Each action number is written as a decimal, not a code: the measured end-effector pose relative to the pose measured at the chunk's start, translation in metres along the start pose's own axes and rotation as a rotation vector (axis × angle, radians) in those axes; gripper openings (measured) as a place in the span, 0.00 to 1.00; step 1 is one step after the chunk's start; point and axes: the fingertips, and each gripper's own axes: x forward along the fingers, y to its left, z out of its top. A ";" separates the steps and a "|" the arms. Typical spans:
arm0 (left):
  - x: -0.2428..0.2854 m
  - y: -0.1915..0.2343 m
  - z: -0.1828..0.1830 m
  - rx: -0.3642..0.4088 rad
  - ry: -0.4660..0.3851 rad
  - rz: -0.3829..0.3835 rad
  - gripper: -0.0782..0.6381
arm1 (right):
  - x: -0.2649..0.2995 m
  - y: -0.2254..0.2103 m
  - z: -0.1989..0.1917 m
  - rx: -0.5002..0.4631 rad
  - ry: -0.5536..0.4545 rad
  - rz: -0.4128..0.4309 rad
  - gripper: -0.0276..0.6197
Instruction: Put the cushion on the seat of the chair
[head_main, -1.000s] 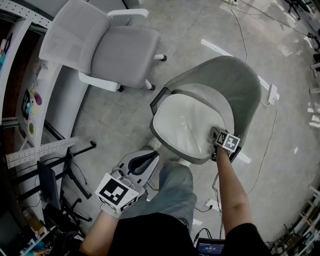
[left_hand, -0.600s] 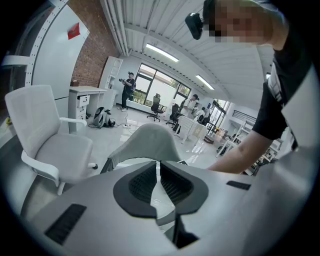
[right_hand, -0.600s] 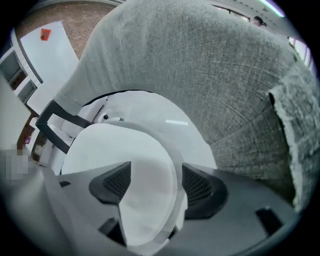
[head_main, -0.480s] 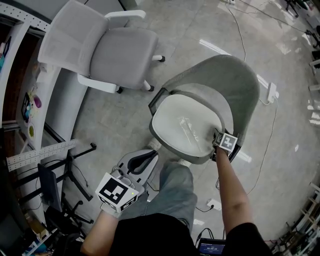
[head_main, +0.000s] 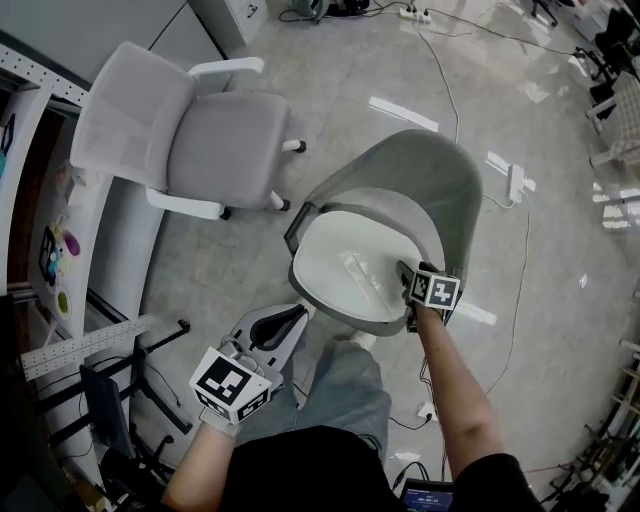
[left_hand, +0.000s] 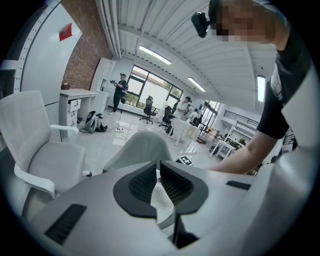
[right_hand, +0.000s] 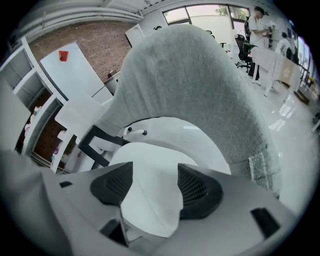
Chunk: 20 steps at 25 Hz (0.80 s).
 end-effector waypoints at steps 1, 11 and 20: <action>-0.001 0.001 0.005 0.005 -0.004 -0.009 0.13 | -0.008 0.009 0.007 0.005 -0.020 0.019 0.46; 0.003 -0.006 0.049 0.070 -0.033 -0.144 0.13 | -0.120 0.110 0.083 -0.020 -0.243 0.119 0.08; -0.006 -0.016 0.100 0.138 -0.105 -0.218 0.13 | -0.205 0.167 0.110 -0.080 -0.386 0.178 0.05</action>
